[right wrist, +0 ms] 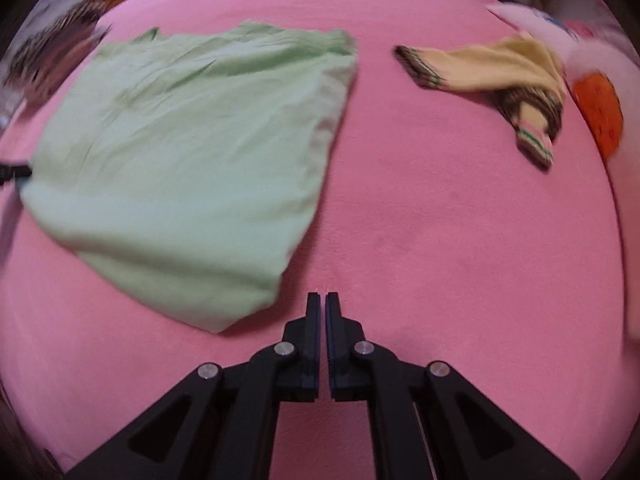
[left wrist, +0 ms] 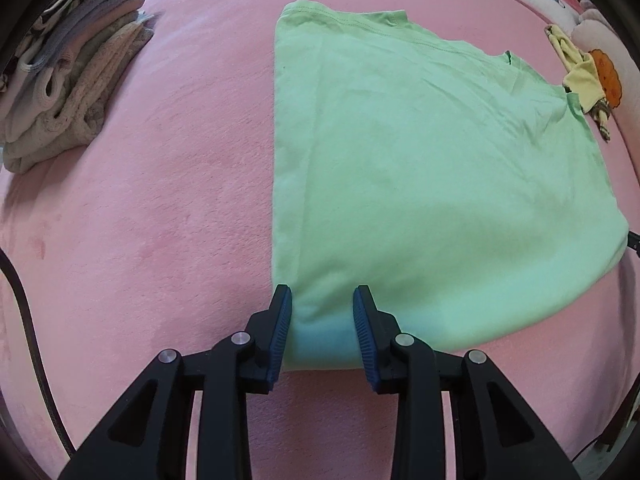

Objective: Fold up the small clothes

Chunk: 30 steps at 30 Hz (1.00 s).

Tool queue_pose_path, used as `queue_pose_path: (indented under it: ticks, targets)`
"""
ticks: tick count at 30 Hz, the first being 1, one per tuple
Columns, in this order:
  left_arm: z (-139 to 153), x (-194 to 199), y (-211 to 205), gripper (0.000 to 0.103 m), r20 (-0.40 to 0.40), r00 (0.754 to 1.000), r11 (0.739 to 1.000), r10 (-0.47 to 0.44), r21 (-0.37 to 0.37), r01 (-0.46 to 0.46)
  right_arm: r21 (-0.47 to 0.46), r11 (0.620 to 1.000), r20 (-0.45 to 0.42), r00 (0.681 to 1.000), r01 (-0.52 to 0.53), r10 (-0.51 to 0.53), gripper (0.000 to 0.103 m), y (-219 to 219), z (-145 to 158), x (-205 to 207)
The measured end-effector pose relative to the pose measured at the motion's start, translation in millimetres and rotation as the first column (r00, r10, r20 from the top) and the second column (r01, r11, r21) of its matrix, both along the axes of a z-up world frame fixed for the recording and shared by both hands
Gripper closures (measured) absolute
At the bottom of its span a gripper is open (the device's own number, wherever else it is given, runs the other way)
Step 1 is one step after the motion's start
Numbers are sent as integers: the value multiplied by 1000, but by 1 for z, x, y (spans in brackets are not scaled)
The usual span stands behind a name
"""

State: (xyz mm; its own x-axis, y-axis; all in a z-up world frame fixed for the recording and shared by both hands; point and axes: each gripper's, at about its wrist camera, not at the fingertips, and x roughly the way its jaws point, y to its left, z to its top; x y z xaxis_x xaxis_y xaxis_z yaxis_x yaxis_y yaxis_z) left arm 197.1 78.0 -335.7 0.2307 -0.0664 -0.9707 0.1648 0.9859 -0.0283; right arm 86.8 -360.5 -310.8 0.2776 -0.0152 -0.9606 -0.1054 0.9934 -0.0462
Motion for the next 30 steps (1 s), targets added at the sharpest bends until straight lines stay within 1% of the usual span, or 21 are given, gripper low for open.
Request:
queue_pose_path:
  ticks: [1,2,3,4,6,9,13,15,16,17,18,19,21,22,23,24,25,27,28,30]
  targets:
    - [0,-1,1,72,1,1000,1000,-1,5,1,61,998,-10,999,34,-34,96,-5,1,-2]
    - [0,-3,3,72,1,1000,1000,1,10,-1,140,988,-15,998,62,-60,93,-9,4,-7]
    - [0,-4,7,71,0,1000,1000,6,14,-6,187,980,-17,997,74,-72,82,-11,5,-12]
    - [0,-5,10,69,-3,1000,1000,15,14,-15,220,972,-17,997,79,-77,66,-10,6,-16]
    - [2,-7,19,69,-9,999,999,44,-10,-44,250,966,1,998,64,-66,57,-4,9,-27]
    - [5,-13,30,69,-9,998,997,62,-37,-62,224,974,19,999,21,-26,57,11,5,-33]
    - [3,-20,32,69,-32,999,998,25,-60,-27,152,986,52,997,-61,53,57,32,-6,-25]
    - [1,-24,33,69,-41,999,996,13,-87,-16,127,989,67,995,-80,72,59,39,-10,-24]
    - [0,-24,32,69,-48,999,995,10,-103,-15,127,988,75,994,-83,74,71,41,-11,-22]
    - [-1,-23,32,69,-53,999,992,9,-125,-15,141,986,82,994,-87,76,79,41,-10,-21]
    - [-2,-23,31,69,-56,998,990,9,-140,-17,154,984,83,993,-93,81,91,41,-10,-21]
    - [-4,-23,31,69,-56,998,990,10,-142,-18,157,982,87,992,-100,88,93,42,-8,-21]
    - [-8,-24,32,69,-54,998,989,12,-144,-20,113,986,93,989,-123,113,97,48,-5,-25]
    - [-10,-23,34,78,-51,999,990,17,-137,-24,93,987,85,988,-134,126,98,51,-4,-28]
    - [-10,-27,36,83,-45,999,990,23,-136,-29,70,987,76,987,-145,139,98,54,-3,-30]
    - [-11,-26,40,85,-44,999,989,31,-146,-37,48,987,68,987,-151,147,98,56,-2,-32]
    - [-11,-27,43,89,-43,998,988,40,-149,-46,30,987,62,986,-156,154,98,56,-1,-34]
    - [-14,-30,45,91,-29,999,988,37,-147,-41,2,989,36,988,-151,150,99,55,-2,-37]
    - [-14,-31,45,92,-23,999,989,33,-140,-36,-19,989,16,989,-144,144,103,54,-6,-39]
    - [-14,-35,46,92,-14,999,990,38,-133,-39,-85,988,-33,991,-131,129,103,50,-18,-44]
